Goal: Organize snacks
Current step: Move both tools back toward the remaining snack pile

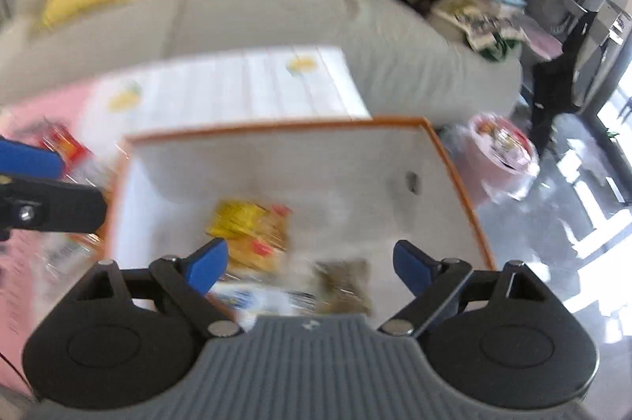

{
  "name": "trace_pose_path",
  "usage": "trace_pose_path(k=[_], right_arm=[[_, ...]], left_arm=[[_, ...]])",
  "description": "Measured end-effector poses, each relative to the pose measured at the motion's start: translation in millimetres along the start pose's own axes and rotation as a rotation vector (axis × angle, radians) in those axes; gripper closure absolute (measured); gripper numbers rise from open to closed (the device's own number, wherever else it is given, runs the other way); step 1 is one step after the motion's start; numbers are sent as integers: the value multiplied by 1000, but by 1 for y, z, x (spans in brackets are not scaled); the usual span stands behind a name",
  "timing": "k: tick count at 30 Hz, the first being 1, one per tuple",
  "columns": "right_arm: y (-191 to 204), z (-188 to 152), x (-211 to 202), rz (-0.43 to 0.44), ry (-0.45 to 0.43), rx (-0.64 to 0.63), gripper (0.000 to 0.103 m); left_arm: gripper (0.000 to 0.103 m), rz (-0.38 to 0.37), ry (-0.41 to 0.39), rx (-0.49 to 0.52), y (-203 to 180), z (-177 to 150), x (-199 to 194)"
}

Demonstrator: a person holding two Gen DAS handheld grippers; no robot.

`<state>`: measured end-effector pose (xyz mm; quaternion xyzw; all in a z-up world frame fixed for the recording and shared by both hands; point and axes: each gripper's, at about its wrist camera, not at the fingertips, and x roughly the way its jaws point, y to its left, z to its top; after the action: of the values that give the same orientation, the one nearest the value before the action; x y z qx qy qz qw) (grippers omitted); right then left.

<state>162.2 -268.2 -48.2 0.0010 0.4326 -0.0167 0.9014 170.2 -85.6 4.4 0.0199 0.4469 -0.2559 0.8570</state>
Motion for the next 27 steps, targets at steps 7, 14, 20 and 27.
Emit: trace_pose_path(k=[7,14,20,27], right_arm=[[54,-14,-30,82,-131,39,14],[106,-34,-44,119,-212,6,16],[144,-53,-33,169,-167,-28,21],[180,-64,-9,165,-103,-151,36]], left_arm=[[26,114,-95,-24,33,-34,-49],[26,189,-130,-159,83,-79,-68],[29,233,-100,-253,123,-109,-67],[33,202,-53,-335,163,-135,-58]])
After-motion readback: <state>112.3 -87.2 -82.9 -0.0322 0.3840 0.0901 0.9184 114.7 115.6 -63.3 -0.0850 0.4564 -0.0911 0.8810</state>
